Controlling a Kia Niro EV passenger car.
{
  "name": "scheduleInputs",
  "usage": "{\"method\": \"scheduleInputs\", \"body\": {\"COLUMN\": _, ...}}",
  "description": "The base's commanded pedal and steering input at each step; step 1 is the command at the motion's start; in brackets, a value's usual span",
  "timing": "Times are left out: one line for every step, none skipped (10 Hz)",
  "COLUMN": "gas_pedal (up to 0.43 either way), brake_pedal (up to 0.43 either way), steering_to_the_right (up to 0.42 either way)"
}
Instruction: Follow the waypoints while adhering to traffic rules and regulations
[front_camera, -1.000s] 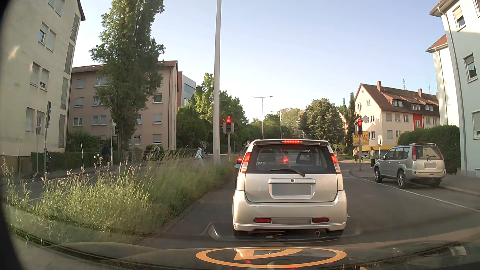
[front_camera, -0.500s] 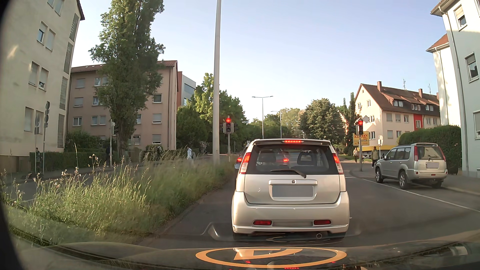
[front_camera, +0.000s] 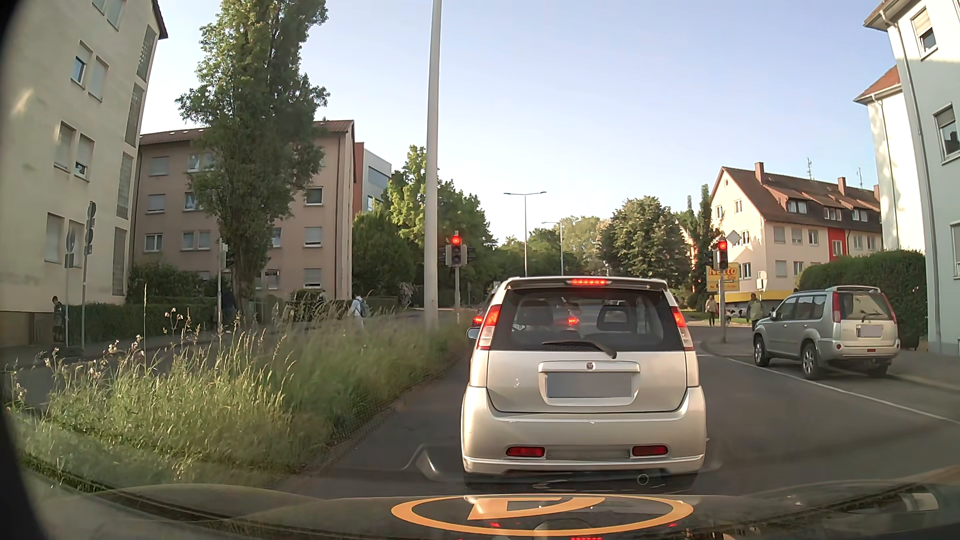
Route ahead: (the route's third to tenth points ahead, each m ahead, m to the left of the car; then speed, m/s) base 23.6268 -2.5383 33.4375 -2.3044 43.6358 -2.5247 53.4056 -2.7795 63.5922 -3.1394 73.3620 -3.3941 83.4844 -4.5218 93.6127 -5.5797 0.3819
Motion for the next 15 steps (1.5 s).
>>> {"method": "scheduleInputs", "body": {"gas_pedal": 0.000, "brake_pedal": 0.110, "steering_to_the_right": 0.001}}
{"method": "scheduleInputs", "body": {"gas_pedal": 0.000, "brake_pedal": 0.110, "steering_to_the_right": 0.001}}
{"method": "scheduleInputs", "body": {"gas_pedal": 0.000, "brake_pedal": 0.116, "steering_to_the_right": 0.001}}
{"method": "scheduleInputs", "body": {"gas_pedal": 0.000, "brake_pedal": 0.116, "steering_to_the_right": 0.001}}
{"method": "scheduleInputs", "body": {"gas_pedal": 0.000, "brake_pedal": 0.116, "steering_to_the_right": 0.001}}
{"method": "scheduleInputs", "body": {"gas_pedal": 0.000, "brake_pedal": 0.110, "steering_to_the_right": 0.001}}
{"method": "scheduleInputs", "body": {"gas_pedal": 0.000, "brake_pedal": 0.104, "steering_to_the_right": 0.001}}
{"method": "scheduleInputs", "body": {"gas_pedal": 0.000, "brake_pedal": 0.104, "steering_to_the_right": 0.001}}
{"method": "scheduleInputs", "body": {"gas_pedal": 0.000, "brake_pedal": 0.104, "steering_to_the_right": 0.001}}
{"method": "scheduleInputs", "body": {"gas_pedal": 0.000, "brake_pedal": 0.098, "steering_to_the_right": 0.001}}
{"method": "scheduleInputs", "body": {"gas_pedal": 0.000, "brake_pedal": 0.098, "steering_to_the_right": 0.001}}
{"method": "scheduleInputs", "body": {"gas_pedal": 0.000, "brake_pedal": 0.098, "steering_to_the_right": 0.001}}
{"method": "scheduleInputs", "body": {"gas_pedal": 0.000, "brake_pedal": 0.104, "steering_to_the_right": 0.001}}
{"method": "scheduleInputs", "body": {"gas_pedal": 0.000, "brake_pedal": 0.104, "steering_to_the_right": 0.001}}
{"method": "scheduleInputs", "body": {"gas_pedal": 0.000, "brake_pedal": 0.104, "steering_to_the_right": 0.001}}
